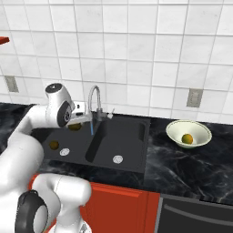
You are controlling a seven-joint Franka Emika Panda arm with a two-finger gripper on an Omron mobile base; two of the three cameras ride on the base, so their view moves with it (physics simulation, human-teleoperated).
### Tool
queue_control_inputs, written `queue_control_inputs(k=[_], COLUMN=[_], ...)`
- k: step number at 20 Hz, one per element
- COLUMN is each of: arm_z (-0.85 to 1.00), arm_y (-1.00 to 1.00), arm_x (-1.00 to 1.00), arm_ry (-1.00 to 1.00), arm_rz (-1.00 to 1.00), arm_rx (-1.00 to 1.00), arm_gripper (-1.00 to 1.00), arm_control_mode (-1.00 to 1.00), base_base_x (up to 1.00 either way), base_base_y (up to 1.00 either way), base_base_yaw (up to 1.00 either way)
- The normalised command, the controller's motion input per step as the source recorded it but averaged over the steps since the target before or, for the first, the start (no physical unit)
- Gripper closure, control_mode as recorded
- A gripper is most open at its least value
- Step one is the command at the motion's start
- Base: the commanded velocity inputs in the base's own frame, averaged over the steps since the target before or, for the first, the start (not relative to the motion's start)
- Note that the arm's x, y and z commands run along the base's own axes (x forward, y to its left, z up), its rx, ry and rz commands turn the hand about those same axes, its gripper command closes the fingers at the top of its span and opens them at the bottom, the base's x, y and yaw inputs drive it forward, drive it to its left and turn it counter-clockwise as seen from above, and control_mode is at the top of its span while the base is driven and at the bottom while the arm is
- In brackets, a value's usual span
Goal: Pick the avocados from the sink and place them in one bowl. Place the orange in the other bowl. Then turn off the sink faucet.
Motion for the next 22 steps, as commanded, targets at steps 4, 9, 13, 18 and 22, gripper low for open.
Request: queue_control_inputs(k=[4, 9, 13, 18, 22], arm_z=[0.06, 0.0, -0.01, 0.0, 0.0], arm_y=[1.0, 0.52, 0.19, 0.86, 1.0], arm_x=[-0.31, -0.02, 0.0, 0.0, 0.12], arm_ry=[0.0, 0.02, -0.01, -0.04, 0.0], arm_rz=[0.01, 0.0, 0.01, 0.13, 0.14], arm_rx=[-0.04, -0.03, 0.0, -0.01, -0.04], arm_gripper=[1.0, 1.0, 1.0, 1.0, 1.0], arm_control_mode=[-1.0, -1.0, -1.0, -1.0, -1.0], base_base_x=[0.0, 0.0, 0.0, 0.0, 0.0], base_base_y=[0.0, 0.0, 0.0, 0.0, 0.0], base_base_yaw=[0.0, 0.0, 0.0, 0.0, 0.0])
